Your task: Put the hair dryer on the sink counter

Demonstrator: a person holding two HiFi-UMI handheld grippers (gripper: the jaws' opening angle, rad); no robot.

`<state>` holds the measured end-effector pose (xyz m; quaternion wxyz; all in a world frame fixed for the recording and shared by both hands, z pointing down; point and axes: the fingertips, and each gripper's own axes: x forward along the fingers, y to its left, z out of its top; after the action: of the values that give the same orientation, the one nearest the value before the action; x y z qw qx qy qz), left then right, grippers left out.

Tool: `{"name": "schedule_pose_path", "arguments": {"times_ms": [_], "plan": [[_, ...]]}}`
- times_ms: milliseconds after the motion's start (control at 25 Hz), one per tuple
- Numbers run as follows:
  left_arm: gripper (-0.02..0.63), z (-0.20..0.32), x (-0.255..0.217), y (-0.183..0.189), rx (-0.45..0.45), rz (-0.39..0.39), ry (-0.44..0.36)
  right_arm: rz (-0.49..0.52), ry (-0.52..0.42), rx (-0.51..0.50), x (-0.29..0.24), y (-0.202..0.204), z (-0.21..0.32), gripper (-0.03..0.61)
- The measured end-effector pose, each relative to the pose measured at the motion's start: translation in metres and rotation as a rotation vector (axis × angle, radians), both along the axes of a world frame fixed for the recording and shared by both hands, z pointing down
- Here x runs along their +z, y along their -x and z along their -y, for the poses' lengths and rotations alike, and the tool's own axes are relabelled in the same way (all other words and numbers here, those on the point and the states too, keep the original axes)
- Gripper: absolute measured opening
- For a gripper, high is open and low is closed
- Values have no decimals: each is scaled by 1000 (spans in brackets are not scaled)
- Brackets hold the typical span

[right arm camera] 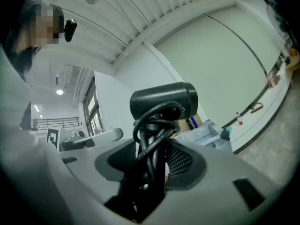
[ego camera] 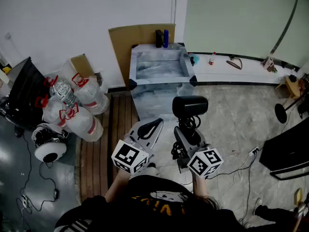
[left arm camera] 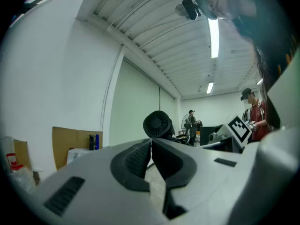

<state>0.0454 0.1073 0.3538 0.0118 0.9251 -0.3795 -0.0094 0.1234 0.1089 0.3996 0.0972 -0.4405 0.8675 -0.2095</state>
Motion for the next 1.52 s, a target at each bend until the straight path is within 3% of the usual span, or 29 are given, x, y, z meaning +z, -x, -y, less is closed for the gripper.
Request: {"name": "schedule_pose_path", "arguments": {"times_ms": [520,920,1520], "plan": [[9,38,4,34,36,-23,10,48,40,-12,2,43,36,193],[9,59,13,73,99,-17,17,73,75,48,9,78,56,193],[9,92,29,100,87,-83,72,50,132,61,14,91,90,193]]}}
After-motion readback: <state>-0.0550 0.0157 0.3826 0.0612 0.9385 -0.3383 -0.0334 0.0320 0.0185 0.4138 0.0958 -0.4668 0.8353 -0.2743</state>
